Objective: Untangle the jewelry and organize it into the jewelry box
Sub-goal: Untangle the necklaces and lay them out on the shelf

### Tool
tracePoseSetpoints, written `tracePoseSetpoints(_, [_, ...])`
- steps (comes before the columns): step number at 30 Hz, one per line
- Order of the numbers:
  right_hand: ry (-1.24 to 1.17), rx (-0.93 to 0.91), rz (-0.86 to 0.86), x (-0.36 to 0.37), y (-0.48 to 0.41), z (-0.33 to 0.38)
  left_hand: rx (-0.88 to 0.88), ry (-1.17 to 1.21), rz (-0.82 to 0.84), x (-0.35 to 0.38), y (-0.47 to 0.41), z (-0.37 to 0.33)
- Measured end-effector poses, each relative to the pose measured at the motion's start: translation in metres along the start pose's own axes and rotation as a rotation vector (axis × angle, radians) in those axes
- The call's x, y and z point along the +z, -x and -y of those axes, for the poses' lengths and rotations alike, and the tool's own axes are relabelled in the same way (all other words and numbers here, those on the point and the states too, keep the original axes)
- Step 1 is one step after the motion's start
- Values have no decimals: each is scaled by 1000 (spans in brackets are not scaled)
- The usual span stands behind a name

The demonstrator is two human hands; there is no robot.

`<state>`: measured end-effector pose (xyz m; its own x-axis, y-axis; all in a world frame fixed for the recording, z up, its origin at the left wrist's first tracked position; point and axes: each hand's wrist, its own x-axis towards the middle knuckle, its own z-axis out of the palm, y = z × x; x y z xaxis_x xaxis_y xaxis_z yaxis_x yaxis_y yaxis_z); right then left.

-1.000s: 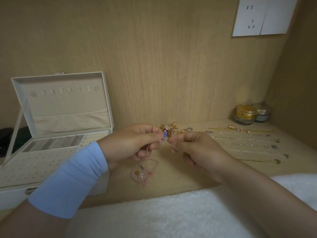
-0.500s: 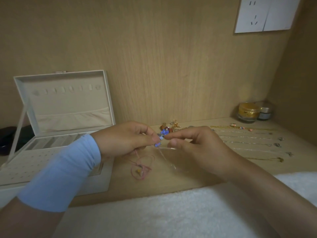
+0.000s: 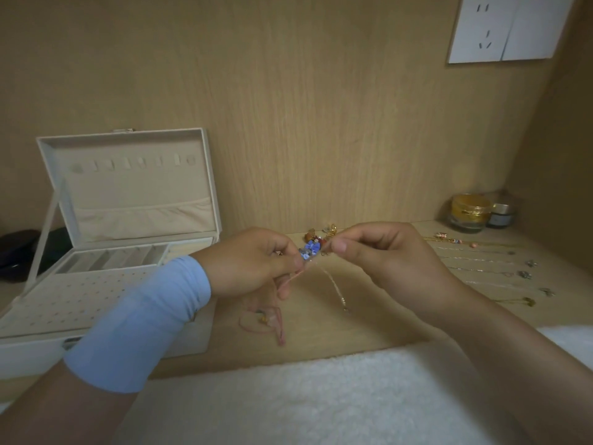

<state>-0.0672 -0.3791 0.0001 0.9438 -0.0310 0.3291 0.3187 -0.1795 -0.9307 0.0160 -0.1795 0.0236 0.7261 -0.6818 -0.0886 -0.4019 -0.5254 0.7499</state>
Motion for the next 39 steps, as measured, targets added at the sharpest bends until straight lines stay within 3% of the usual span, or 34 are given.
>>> tracePoseSetpoints(10, [-102, 99, -127, 2, -1, 1, -6, 92, -145, 7, -4, -3])
tracePoseSetpoints(15, [-104, 140, 194, -2, 4, 5, -46, 395, -22, 8, 0, -7])
tracePoseSetpoints(20, [-4, 266, 548, -3, 11, 9, -33, 186, 123, -2, 8, -8])
tracePoseSetpoints(24, [36, 411, 765, 1, 16, 12, 72, 103, 94, -8, 15, -15])
tracePoseSetpoints(26, [141, 420, 716, 1, 18, 14, 117, 70, 68, -10, 16, -18])
tracePoseSetpoints(29, [326, 325, 476, 5, 17, 17, 174, 23, 52, -13, 16, -21])
tracePoseSetpoints(33, [327, 153, 177, 5, 11, 15, 241, 0, 26, -12, 15, -19])
tracePoseSetpoints(35, [286, 96, 121, 5, 10, 15, 274, 0, 13, -10, 14, -19])
tracePoseSetpoints(39, [73, 103, 192, 9, 11, 17, 303, -18, -54, -9, 10, -16])
